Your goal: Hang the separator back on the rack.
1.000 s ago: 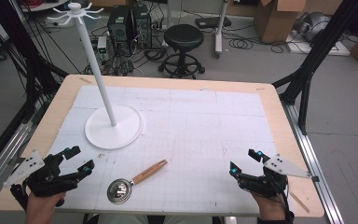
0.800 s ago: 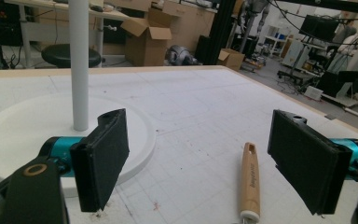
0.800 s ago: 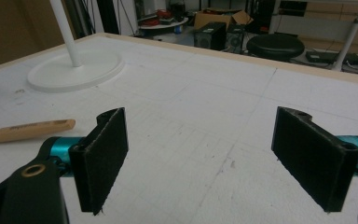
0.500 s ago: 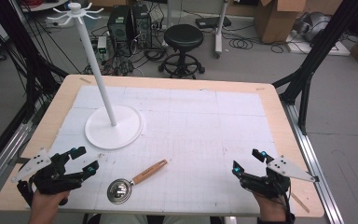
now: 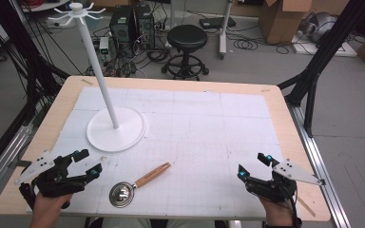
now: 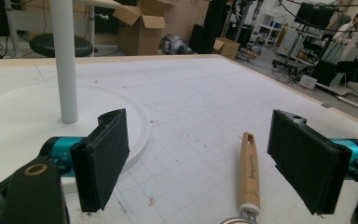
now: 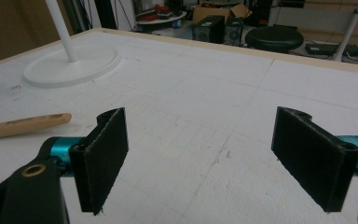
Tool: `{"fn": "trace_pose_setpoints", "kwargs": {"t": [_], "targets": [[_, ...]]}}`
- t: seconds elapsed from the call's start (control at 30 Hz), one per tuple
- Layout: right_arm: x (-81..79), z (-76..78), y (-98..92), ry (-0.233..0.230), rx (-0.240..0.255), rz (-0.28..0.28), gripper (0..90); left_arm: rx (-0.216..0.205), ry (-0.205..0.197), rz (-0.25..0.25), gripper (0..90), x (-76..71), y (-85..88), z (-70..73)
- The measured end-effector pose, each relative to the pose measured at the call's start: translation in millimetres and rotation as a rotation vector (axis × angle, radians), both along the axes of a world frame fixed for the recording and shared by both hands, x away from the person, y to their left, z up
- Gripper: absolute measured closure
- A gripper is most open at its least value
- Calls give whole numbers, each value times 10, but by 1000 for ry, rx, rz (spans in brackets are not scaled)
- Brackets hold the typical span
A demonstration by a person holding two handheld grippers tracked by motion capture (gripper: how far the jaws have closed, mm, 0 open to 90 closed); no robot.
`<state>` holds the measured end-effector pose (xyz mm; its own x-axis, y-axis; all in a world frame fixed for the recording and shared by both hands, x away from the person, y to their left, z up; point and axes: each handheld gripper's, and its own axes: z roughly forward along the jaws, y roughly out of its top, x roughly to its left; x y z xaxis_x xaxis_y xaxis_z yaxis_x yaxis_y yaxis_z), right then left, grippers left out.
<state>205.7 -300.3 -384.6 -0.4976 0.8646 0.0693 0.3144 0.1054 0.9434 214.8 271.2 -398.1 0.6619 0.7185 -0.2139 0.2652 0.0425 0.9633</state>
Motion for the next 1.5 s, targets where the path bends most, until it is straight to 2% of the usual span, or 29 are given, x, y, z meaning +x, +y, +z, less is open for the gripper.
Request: {"fn": "trace_pose_setpoints", "kwargs": {"t": [0.23,0.4,0.6,0.83,0.9,1.0,1.07,1.2,1.37,1.5], "targets": [[15,-1,15,4,0,5,174,-2,7,-10,209,0,-4,-1],[9,-11,21,6,-13,20,174,-6,22,-52,195,22,-81,24],[10,-20,16,10,-5,22,174,6,24,-113,194,85,-276,46],[28,-26,23,15,-3,20,174,60,47,-215,210,222,-582,106],[27,-25,28,15,-6,22,174,71,56,-228,214,258,-691,111],[24,-22,20,12,-6,22,174,109,83,-262,230,329,-901,102],[27,-25,13,13,-2,21,174,144,115,-279,233,380,-1021,74],[30,-24,8,13,-2,23,174,244,170,-304,253,476,-1229,-8],[33,-25,14,16,-1,27,175,353,215,-311,267,579,-1375,-103],[36,-25,13,16,-3,31,175,401,241,-322,293,615,-1448,-156]]}}
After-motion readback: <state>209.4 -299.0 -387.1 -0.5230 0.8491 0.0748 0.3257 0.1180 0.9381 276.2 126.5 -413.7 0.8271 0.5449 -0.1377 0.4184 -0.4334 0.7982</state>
